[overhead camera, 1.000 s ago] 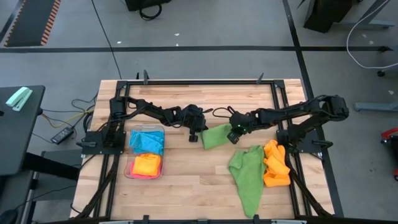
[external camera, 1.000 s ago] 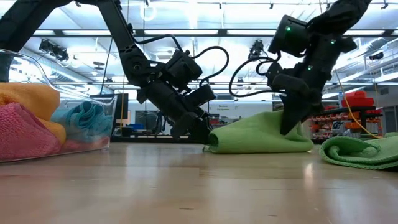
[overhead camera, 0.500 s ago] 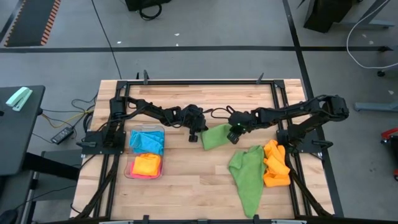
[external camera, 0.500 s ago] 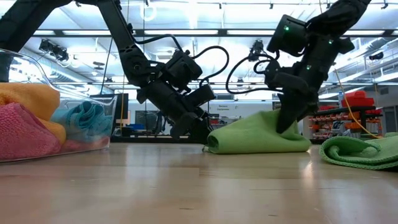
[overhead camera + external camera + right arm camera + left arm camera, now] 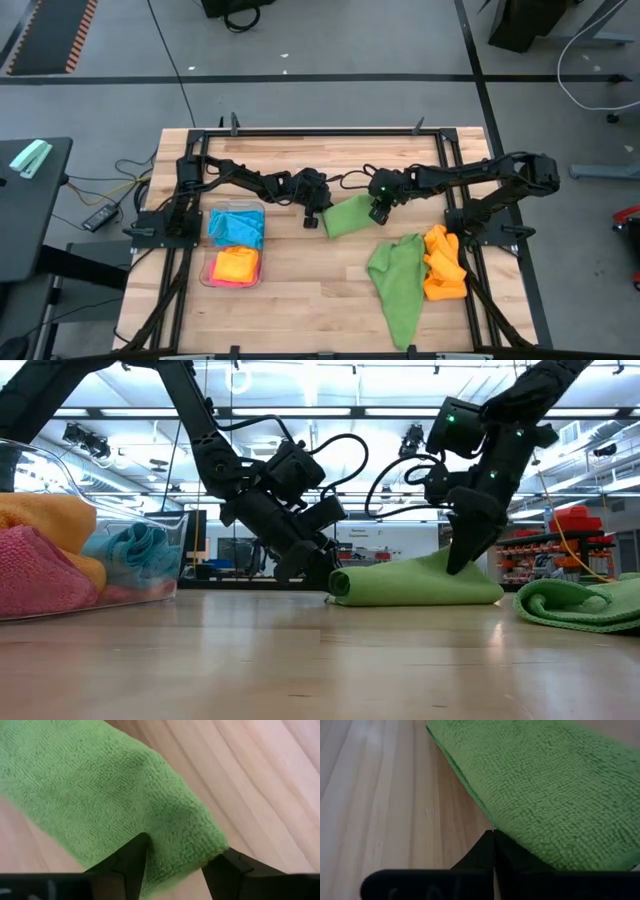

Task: Fold microfiber towels
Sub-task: Fold the left green microfiber cloth

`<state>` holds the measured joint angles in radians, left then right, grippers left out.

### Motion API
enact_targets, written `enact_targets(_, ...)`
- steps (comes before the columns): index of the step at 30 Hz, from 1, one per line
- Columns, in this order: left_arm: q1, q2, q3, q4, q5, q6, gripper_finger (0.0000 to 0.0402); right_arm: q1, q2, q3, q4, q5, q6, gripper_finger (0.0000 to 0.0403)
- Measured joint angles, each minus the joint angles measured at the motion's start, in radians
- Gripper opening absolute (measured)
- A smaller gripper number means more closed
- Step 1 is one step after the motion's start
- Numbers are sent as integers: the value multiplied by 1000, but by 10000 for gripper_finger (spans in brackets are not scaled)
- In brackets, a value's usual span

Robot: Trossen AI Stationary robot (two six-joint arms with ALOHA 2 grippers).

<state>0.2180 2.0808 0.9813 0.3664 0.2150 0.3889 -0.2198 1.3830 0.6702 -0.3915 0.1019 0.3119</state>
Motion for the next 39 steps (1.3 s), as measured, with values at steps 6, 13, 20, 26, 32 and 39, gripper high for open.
enact_targets(6,0,0,0,0,0,0,25,0,0,79,-175,-9,-22,183)
enact_targets(13,0,0,0,0,0,0,16,24,-27,189,-345,-8,-40,183)
enact_targets(20,2,0,0,0,1,-10,15,175,-141,78,28,45,-178,182)
enact_targets(26,2,0,0,3,0,-11,31,225,-131,-182,628,63,-254,182)
enact_targets(32,2,0,0,3,0,-11,20,194,32,-349,1164,62,-314,182)
enact_targets(39,2,0,0,3,0,-11,22,140,230,-303,1251,-35,-372,179)
